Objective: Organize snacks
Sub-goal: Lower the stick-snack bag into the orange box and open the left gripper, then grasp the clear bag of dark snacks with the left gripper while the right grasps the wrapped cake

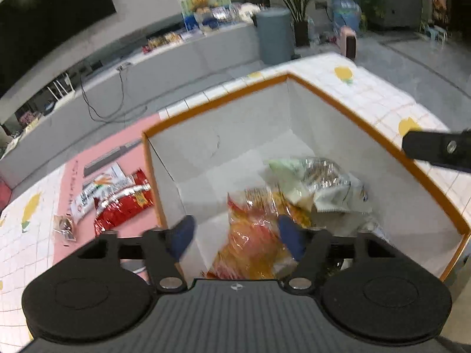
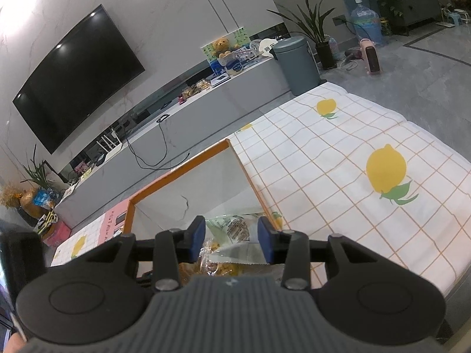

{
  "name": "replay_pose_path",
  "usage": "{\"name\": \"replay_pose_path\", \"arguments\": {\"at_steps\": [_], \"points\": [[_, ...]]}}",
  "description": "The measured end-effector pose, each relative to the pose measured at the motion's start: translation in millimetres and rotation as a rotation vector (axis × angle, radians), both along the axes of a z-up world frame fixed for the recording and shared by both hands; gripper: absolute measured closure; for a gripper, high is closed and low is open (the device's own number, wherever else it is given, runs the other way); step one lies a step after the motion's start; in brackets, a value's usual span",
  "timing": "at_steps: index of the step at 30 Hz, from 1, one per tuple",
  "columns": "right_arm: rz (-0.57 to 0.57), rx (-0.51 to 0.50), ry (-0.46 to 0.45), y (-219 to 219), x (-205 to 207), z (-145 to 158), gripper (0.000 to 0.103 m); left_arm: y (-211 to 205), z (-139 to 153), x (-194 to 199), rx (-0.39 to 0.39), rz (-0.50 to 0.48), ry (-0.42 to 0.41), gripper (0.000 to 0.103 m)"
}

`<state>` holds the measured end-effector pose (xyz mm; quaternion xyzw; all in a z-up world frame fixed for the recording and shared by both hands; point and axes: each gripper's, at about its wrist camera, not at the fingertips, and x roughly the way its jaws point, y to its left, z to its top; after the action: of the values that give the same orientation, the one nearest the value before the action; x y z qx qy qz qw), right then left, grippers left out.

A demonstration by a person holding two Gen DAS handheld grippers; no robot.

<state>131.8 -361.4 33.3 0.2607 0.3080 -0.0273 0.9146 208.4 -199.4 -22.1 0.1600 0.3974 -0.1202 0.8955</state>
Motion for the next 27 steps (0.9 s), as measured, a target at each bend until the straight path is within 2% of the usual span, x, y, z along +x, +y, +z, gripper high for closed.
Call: {"name": "replay_pose_path", "arguments": {"at_steps": [7, 14, 17, 20, 27], "points": [[0.022, -0.009, -0.014, 4.9, -1.2, 3.9, 0.059, 21.0, 27.4, -12.5, -0.072, 0.005, -0.011, 0.019], [0.077, -0.004, -0.067, 19.7, -4.7, 16.2, 0.053, 67.7, 53.1, -38.6, -0.172, 0.058, -0.042, 0.019], [0.112, -0.002, -0.095, 35.6, -5.3, 23.7, 0.041, 89.5, 62.2, -48.8, -0.197, 0.093, -0.042, 0.019], [0.158, -0.035, -0.114, 57.9, -5.7, 32.1, 0.035, 111.6, 69.8, -56.5, -0.204, 0.126, -0.046, 0.019], [0.280, -0.081, -0.131, 120.5, -4.0, 38.9, 0.018, 172.1, 79.3, -72.8, -0.276, 0.215, -0.045, 0.019]]}}
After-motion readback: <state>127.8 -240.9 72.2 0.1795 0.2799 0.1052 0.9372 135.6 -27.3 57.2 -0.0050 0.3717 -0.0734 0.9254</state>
